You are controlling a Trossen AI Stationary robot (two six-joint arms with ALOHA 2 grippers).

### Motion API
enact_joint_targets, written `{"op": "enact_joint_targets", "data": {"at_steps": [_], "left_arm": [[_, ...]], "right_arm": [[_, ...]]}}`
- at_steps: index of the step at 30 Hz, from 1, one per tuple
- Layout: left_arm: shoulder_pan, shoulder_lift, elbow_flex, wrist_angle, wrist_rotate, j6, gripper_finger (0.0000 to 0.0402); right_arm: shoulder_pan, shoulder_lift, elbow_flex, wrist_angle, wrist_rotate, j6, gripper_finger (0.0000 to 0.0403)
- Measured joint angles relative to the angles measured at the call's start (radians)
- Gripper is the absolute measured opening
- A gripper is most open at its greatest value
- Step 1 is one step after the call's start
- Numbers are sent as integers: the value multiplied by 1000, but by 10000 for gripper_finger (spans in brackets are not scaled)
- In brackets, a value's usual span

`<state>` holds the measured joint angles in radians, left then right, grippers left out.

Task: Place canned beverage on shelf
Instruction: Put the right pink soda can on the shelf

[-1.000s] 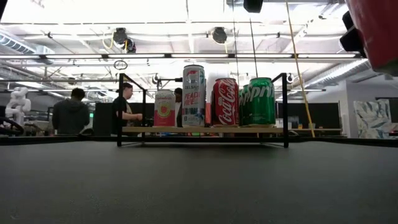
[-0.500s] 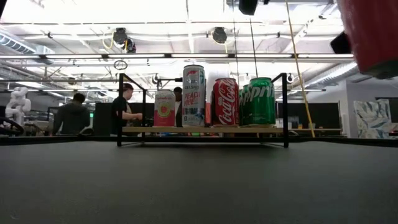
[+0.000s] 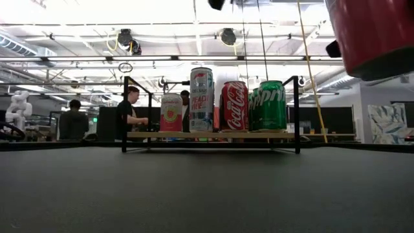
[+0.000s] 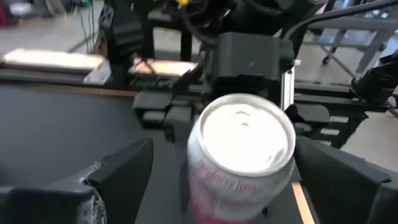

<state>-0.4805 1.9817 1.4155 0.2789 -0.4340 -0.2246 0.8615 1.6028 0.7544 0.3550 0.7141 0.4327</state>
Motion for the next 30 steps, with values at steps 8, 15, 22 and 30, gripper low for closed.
{"op": "enact_joint_targets", "data": {"at_steps": [8,15,22,30], "left_arm": [[-1,-64,0,-169,11,-130,370],[20,-64,0,-199,23,-137,370],[67,-63,0,-199,157,-116,371],[86,-63,0,-205,145,-64,371]], "right_arm": [[-41,0,0,9,20,13,264],[-70,0,0,5,18,-9,264],[-90,0,0,-9,15,-11,264],[-114,-1,0,-9,14,-26,265]]}}
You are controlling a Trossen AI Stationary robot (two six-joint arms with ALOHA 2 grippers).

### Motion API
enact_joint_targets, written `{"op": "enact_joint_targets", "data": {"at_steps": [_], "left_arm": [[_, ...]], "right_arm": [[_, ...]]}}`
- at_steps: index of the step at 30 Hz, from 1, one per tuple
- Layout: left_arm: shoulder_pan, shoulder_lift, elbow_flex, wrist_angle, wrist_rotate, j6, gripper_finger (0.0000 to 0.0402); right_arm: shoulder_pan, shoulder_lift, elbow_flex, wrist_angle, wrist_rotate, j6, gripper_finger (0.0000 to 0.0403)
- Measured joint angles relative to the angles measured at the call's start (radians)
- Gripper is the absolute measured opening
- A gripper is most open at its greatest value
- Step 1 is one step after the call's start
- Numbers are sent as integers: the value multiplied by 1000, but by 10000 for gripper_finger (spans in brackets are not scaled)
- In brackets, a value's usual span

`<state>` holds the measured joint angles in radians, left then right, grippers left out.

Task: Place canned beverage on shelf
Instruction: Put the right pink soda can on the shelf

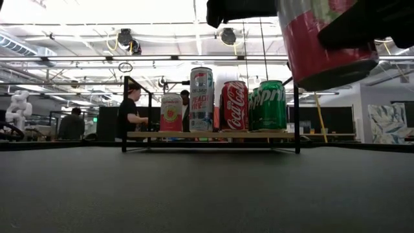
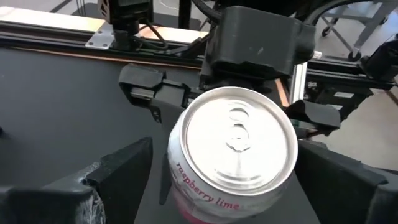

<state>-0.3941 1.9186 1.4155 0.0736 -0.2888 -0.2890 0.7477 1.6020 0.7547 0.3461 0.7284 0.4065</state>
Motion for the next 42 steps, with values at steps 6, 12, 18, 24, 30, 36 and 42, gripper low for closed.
{"op": "enact_joint_targets", "data": {"at_steps": [6,12,18,24,30,36,42], "left_arm": [[0,1,0,-20,-1,7,371],[0,1,0,-16,6,7,366],[0,1,-1,-15,15,7,336],[0,1,-1,-16,15,11,298],[-1,1,-1,-16,15,9,280],[-1,1,-1,-12,17,9,277],[-10,-1,-2,-14,18,6,276]], "right_arm": [[-16,0,0,0,-4,-3,265],[-29,0,1,1,-27,-2,265],[-29,0,1,0,-27,-1,265],[-29,0,1,2,-28,2,265],[-28,0,1,1,-27,13,265],[-28,0,1,1,-28,15,294],[-27,-2,2,3,-25,8,346]]}}
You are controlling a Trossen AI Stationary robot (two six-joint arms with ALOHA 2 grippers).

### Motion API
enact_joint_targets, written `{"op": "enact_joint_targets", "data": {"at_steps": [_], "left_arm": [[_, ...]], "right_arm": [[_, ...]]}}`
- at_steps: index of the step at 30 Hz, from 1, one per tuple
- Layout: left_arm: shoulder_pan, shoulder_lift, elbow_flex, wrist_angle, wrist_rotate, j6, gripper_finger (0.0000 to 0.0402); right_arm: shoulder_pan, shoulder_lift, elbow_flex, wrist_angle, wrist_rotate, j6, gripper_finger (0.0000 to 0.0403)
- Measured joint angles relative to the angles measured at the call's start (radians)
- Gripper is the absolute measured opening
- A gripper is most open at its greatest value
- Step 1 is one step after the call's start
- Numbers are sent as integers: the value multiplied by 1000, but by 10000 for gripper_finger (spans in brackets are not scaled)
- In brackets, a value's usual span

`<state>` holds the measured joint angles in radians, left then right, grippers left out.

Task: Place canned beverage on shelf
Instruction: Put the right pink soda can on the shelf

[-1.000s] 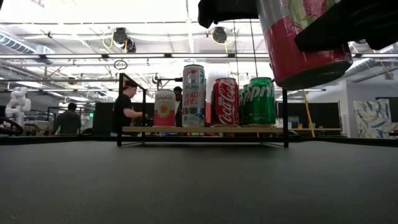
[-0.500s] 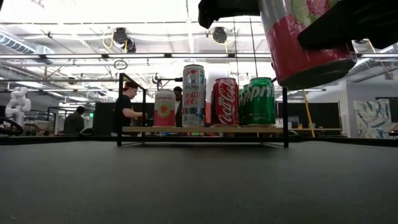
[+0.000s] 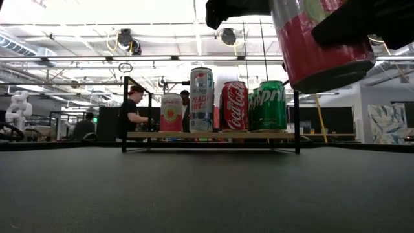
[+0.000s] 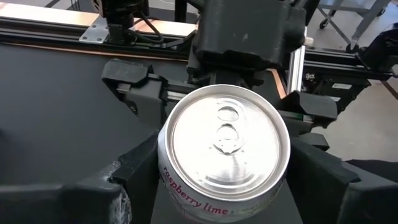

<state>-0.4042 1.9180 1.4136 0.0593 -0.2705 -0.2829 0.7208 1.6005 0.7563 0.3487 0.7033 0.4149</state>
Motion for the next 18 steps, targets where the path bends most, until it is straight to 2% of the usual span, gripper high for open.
{"op": "enact_joint_targets", "data": {"at_steps": [10,18], "left_arm": [[-22,-68,-2,-49,10,-1,275],[-54,-141,-1,-133,13,4,276]], "right_arm": [[8,-1,2,0,-74,37,365],[61,-1,1,-6,-78,70,366]]}}
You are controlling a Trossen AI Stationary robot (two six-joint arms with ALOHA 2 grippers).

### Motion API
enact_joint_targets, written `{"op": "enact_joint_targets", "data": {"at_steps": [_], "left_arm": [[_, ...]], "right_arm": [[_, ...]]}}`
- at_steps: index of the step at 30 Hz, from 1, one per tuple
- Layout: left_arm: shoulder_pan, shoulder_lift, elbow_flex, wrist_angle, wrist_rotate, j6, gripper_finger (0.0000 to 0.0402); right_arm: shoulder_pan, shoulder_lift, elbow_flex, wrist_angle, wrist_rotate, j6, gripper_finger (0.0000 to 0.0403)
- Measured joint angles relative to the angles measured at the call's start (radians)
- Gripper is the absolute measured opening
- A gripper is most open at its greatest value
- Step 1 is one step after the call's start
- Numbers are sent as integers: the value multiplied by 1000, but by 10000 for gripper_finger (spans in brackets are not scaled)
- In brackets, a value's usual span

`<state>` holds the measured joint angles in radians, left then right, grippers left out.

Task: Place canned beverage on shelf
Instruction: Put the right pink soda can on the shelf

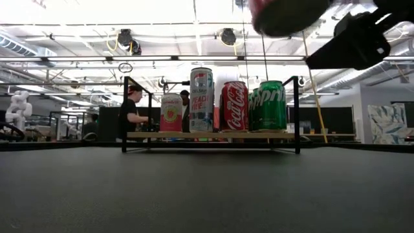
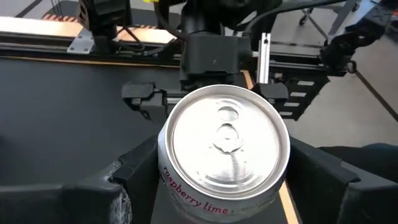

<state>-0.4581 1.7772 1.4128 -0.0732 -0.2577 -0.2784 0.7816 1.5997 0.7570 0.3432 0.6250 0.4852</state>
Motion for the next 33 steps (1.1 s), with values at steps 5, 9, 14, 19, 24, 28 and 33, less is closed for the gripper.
{"op": "enact_joint_targets", "data": {"at_steps": [5,9,14,19,24,28,33], "left_arm": [[-23,-50,2,-56,1,-3,276],[-35,-83,1,-79,-32,-27,277],[-37,-137,3,-92,-51,-23,278],[-37,-178,1,-119,-52,12,278],[-25,-239,2,-211,-76,25,278],[5,-299,1,-316,-99,35,278],[46,-384,1,-441,-112,77,279]], "right_arm": [[36,0,-1,-6,0,40,366],[68,1,-1,-23,0,66,366],[89,1,-1,-14,3,79,366],[104,1,-1,1,5,82,366],[124,1,-1,12,11,81,366],[134,1,-1,15,60,60,366],[128,1,-1,20,118,25,366]]}}
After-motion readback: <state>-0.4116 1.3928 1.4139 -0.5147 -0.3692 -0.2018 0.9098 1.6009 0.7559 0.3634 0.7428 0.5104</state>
